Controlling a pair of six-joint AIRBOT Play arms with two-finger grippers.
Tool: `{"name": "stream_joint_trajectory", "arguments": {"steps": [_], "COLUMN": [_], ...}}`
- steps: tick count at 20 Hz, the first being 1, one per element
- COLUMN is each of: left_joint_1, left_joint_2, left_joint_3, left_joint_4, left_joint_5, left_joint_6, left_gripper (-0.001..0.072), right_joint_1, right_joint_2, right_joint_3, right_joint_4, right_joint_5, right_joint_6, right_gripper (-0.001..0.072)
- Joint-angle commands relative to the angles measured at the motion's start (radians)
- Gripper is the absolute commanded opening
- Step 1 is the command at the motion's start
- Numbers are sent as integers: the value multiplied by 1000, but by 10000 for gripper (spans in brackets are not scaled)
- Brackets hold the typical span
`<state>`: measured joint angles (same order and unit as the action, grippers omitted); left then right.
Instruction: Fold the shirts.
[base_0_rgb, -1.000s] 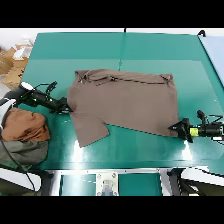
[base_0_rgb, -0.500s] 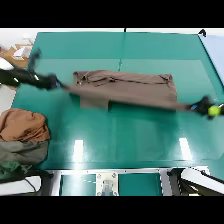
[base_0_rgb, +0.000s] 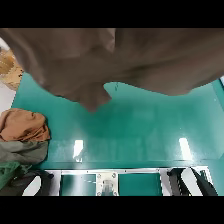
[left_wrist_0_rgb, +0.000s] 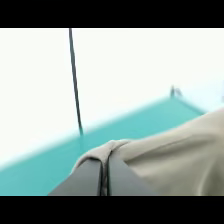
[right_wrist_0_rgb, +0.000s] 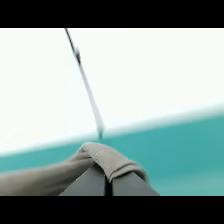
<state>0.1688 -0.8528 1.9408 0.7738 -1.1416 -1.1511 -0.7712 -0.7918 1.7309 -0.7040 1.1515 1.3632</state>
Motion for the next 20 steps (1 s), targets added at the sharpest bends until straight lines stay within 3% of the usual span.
{"name": "stream_joint_trajectory", "arguments": {"steps": [1,6,9,11,15,20], "left_joint_1": [0,0,-1,-1,-1,-78], "left_joint_2": [103,109,60,-12,-251,-668], "left_joint_3": [127,32,-160,-316,-595,-631], "left_joint_4": [81,232,177,100,-26,-103], "left_joint_5": [20,-61,-72,-58,90,299], "left_joint_6": [-71,-143,-143,-132,-17,36], "left_gripper": [20,21,21,21,21,21], "right_joint_1": [1,3,74,162,290,362], "right_joint_2": [71,54,-1,-53,-249,-697], "right_joint_3": [163,40,-188,-346,-599,-518], "right_joint_4": [-164,-171,-55,-61,-73,24], "right_joint_5": [-74,-49,-52,-85,-280,-408], "right_joint_6": [119,121,11,-41,-94,-145], "right_gripper": [13,12,12,12,12,12]}}
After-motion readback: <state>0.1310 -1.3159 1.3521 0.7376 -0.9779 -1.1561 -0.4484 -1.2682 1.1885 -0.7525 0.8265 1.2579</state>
